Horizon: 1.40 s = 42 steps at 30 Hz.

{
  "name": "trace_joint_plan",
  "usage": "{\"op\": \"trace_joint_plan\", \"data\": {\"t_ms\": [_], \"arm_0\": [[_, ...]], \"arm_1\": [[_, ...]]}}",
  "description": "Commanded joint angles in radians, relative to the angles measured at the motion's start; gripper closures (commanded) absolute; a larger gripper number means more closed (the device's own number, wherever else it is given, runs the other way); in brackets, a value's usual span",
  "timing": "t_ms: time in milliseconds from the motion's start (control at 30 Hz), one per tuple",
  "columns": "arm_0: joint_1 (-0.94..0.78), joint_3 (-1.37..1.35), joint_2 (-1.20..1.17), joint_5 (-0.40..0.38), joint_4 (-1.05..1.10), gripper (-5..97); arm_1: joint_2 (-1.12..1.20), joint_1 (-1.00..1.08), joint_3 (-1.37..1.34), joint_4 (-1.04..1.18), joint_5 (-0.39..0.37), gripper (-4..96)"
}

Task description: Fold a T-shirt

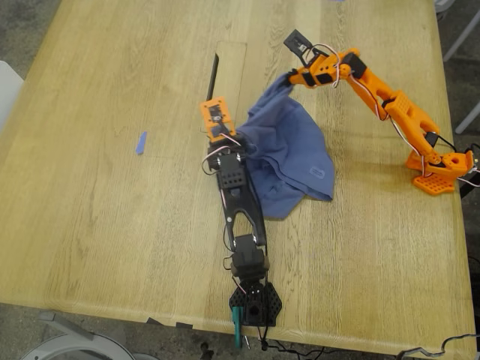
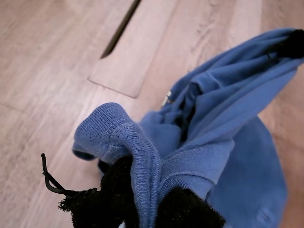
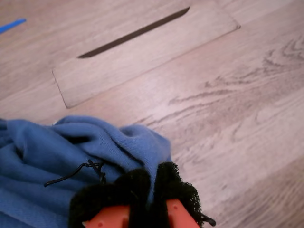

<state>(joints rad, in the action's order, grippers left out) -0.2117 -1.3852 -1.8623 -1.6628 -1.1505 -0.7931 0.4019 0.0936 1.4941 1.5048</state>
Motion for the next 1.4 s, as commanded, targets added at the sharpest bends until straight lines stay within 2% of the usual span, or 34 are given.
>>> {"op": "trace_joint_plan", "data": {"t_ms": [0,133,433,600,833,1033,1367], "arm_0": [[0.043,0.032,-0.222,-0.017,-0.106,92],[0.118,0.028,-0.281,-0.031,-0.29,92],[0.249,-0.028,-0.351,-0.041,-0.411,92],[0.334,-0.13,-0.403,-0.057,-0.403,92],[0.413,-0.344,-0.465,-0.063,-0.219,92],[0.54,-0.443,-0.508,-0.072,-0.152,92],[0.839,-0.615,-0.64,-0.101,-0.232,92]], "arm_1": [[-0.121,-0.005,0.048,0.13,-0.014,91.4],[-0.184,-0.023,0.023,0.199,-0.026,91.4],[-0.529,-0.101,-0.522,0.198,-0.041,91.4],[-0.723,-0.141,-0.819,0.195,-0.044,91.4],[-1.0,-0.178,-1.276,0.101,-0.046,91.4],[-1.221,-0.222,-1.605,0.044,-0.049,91.4],[-1.513,-0.327,-1.999,-0.046,-0.057,91.4]]}}
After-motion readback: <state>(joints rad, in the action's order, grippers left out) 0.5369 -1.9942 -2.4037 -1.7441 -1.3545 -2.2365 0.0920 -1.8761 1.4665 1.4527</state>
